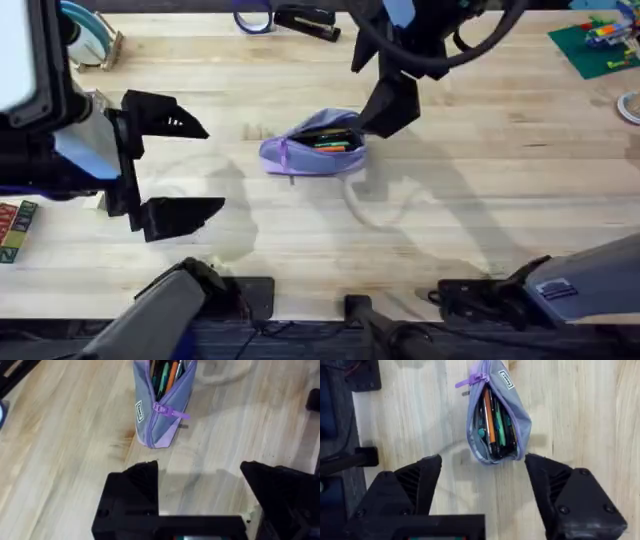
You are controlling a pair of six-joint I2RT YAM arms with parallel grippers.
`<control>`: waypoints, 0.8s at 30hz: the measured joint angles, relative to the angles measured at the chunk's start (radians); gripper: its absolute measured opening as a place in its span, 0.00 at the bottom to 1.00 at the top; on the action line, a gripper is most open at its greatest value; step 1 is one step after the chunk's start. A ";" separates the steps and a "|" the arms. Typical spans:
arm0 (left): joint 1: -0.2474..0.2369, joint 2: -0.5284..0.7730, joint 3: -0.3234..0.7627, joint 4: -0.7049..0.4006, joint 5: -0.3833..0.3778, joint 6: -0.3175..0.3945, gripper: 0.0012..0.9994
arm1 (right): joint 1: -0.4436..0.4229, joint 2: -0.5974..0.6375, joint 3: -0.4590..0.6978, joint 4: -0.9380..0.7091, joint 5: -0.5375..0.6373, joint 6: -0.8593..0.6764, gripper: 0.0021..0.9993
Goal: Unzip the bag, pick up the pens from the table one at a time and place them inside, then zip the bag closed.
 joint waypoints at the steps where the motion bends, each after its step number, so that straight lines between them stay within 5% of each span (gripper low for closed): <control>1: 0.000 0.017 0.000 0.000 0.000 0.008 0.99 | 0.000 0.000 0.000 0.000 0.000 0.000 1.00; 8: 0.000 0.107 0.000 0.004 0.000 0.021 0.99 | 0.004 0.000 0.000 0.000 0.000 0.111 1.00; 24: 0.000 0.115 0.000 0.050 0.000 0.021 0.99 | 0.108 0.000 0.000 0.000 -0.080 0.757 1.00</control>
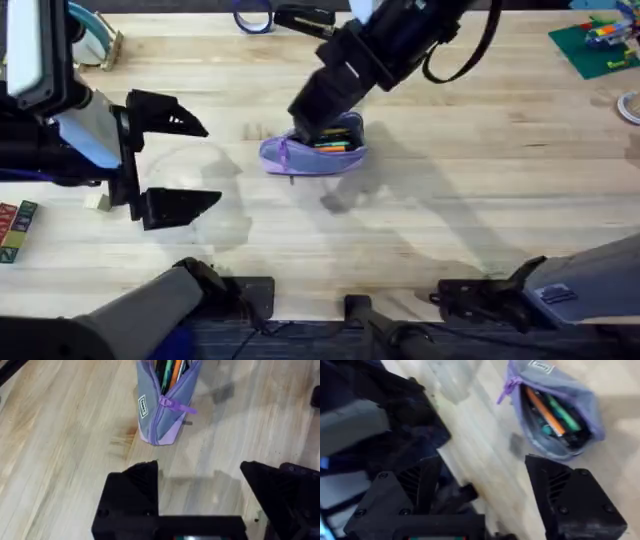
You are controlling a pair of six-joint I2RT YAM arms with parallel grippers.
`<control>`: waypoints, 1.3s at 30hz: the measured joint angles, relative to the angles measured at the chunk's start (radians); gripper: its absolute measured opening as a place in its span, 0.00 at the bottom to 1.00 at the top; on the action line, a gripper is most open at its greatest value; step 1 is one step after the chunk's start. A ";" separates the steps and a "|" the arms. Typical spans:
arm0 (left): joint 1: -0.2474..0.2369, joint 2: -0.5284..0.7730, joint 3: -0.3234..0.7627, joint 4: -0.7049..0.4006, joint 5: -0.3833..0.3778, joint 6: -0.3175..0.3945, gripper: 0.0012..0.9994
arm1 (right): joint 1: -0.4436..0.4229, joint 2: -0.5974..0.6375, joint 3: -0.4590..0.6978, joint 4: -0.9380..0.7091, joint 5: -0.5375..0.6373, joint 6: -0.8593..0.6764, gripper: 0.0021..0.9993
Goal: Unzip the bag, pick up the pens from the table one at a time and place them inside, then zip the bag closed.
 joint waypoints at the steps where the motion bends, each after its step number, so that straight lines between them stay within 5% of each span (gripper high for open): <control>1: 0.000 0.000 0.000 0.002 0.000 0.000 0.99 | 0.003 0.000 0.000 0.001 -0.009 0.027 1.00; 14: 0.000 0.000 0.000 0.002 -0.001 0.000 0.99 | 0.008 0.000 0.000 0.017 -0.056 0.530 1.00; 22: 0.000 0.000 0.000 0.002 -0.001 0.000 0.99 | 0.042 0.000 0.000 0.066 -0.044 0.692 1.00; 32: 0.000 0.000 0.000 0.001 -0.001 0.000 0.99 | 0.226 0.000 0.000 0.108 0.317 0.844 1.00; 39: 0.000 0.000 0.000 0.002 -0.001 0.000 0.99 | 0.303 0.000 -0.057 0.184 0.459 0.896 0.99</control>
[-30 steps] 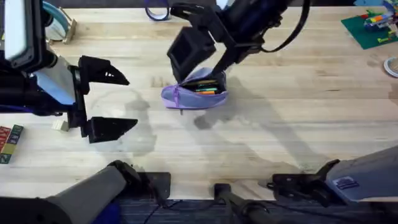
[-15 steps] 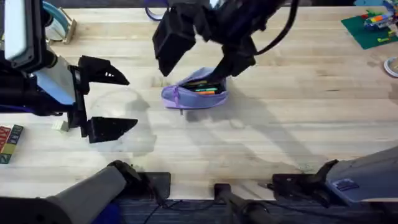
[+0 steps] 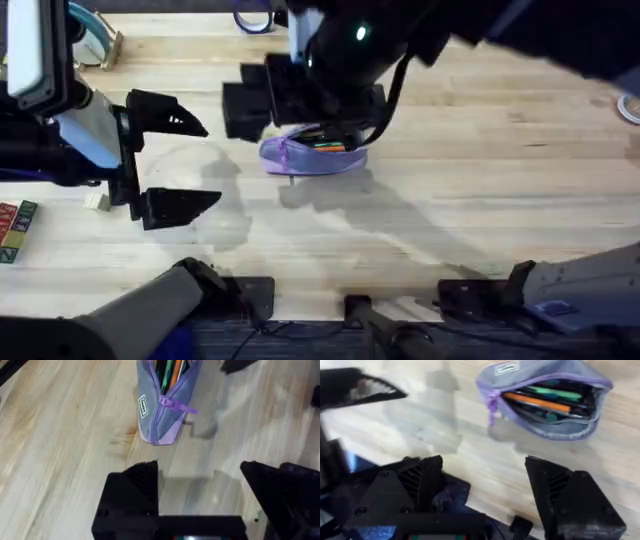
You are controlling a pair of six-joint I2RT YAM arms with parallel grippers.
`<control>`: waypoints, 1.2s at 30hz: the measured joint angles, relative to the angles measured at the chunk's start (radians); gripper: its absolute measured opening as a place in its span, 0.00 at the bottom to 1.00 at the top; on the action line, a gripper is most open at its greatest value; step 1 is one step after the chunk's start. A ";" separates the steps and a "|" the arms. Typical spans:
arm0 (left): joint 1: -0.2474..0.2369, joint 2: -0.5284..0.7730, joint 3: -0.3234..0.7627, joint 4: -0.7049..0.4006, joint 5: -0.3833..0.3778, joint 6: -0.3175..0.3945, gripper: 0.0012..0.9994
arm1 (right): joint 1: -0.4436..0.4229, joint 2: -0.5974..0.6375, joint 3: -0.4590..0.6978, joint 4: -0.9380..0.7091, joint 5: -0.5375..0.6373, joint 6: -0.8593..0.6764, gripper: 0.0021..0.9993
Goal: Unzip the bag, pick up the pens from the table one at a time and place them inside, then zip the bag closed.
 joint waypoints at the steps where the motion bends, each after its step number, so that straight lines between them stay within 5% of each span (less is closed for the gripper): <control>1: 0.000 0.000 0.000 0.000 0.000 0.000 0.99 | 0.000 0.000 -0.022 0.012 0.010 0.005 0.99; 15: 0.000 0.000 0.000 0.000 0.000 0.000 0.99 | 0.018 -0.009 -0.203 0.238 0.034 0.041 0.99; 36: 0.000 0.000 0.000 0.000 0.000 0.000 0.99 | 0.021 0.004 -0.207 0.308 0.006 0.073 1.00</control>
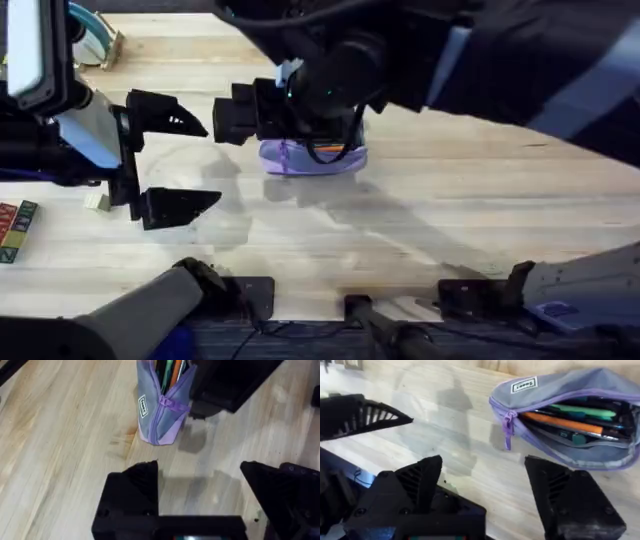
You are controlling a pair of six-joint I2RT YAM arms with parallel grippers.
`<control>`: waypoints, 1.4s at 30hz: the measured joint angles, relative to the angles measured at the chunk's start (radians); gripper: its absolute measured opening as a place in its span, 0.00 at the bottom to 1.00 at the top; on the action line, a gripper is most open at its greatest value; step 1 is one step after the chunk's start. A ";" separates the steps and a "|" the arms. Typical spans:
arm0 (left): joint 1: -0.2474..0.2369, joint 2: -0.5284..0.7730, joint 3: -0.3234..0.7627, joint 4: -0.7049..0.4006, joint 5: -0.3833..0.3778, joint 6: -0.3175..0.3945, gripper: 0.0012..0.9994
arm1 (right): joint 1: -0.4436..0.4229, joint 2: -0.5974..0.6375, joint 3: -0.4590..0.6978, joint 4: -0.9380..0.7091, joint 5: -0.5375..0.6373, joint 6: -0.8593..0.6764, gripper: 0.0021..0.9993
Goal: Unzip the bag, pick up the pens from the table one at a time and place them inside, then zip the bag closed.
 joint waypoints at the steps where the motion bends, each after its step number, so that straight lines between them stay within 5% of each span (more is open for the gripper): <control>1: 0.000 0.000 0.000 0.000 0.000 0.000 0.99 | 0.000 0.008 0.000 0.002 -0.001 0.002 1.00; 34: 0.000 0.000 0.000 0.000 0.000 0.000 0.99 | 0.002 0.258 0.000 0.128 -0.004 0.091 0.99; 39: 0.000 0.000 0.000 0.000 0.000 0.000 0.99 | 0.002 0.280 0.000 0.123 0.008 0.116 0.81; 42: 0.000 0.000 0.000 0.000 0.000 0.000 0.99 | 0.001 0.280 0.000 0.112 0.021 0.123 0.61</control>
